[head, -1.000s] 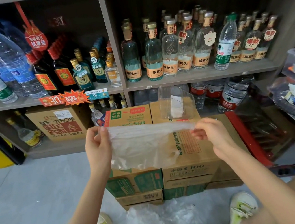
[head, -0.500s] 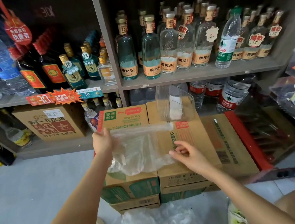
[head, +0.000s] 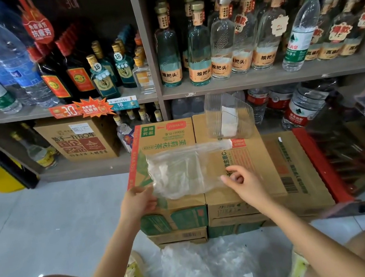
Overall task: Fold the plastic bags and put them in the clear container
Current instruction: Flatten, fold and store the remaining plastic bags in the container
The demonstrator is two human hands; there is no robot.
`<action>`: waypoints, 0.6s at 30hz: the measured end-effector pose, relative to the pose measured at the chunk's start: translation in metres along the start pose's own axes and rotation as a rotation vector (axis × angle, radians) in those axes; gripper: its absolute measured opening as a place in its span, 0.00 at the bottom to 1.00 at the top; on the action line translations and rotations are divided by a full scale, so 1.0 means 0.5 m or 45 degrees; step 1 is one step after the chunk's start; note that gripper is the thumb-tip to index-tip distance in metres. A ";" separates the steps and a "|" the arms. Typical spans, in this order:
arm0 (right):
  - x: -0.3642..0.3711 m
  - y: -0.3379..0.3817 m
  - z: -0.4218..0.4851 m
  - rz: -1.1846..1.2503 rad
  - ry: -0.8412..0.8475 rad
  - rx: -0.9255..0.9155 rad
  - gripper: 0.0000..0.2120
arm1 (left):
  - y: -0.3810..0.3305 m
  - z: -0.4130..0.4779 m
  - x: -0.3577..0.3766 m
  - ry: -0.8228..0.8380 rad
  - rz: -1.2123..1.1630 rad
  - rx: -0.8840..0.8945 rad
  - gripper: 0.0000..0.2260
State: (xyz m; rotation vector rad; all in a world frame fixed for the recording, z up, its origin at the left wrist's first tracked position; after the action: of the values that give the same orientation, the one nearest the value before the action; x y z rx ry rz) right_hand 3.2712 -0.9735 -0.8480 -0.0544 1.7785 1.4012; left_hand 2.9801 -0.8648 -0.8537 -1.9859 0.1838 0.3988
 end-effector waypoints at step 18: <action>-0.030 0.021 0.001 0.282 -0.022 0.195 0.09 | -0.011 0.021 -0.008 -0.145 -0.069 -0.033 0.04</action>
State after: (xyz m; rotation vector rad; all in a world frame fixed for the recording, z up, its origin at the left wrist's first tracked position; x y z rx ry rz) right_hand 3.2758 -0.9760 -0.8303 0.2417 1.9172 1.4082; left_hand 2.9761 -0.8534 -0.8517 -1.9826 0.0529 0.4802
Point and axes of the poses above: each hand's wrist, its own z-axis towards the middle knuckle, its own x-axis out of the palm, y = z × x, the point moved 7 cm from there along z, towards the middle knuckle, and after that the axes turned 11 degrees about -y, right-handed, at the moved point
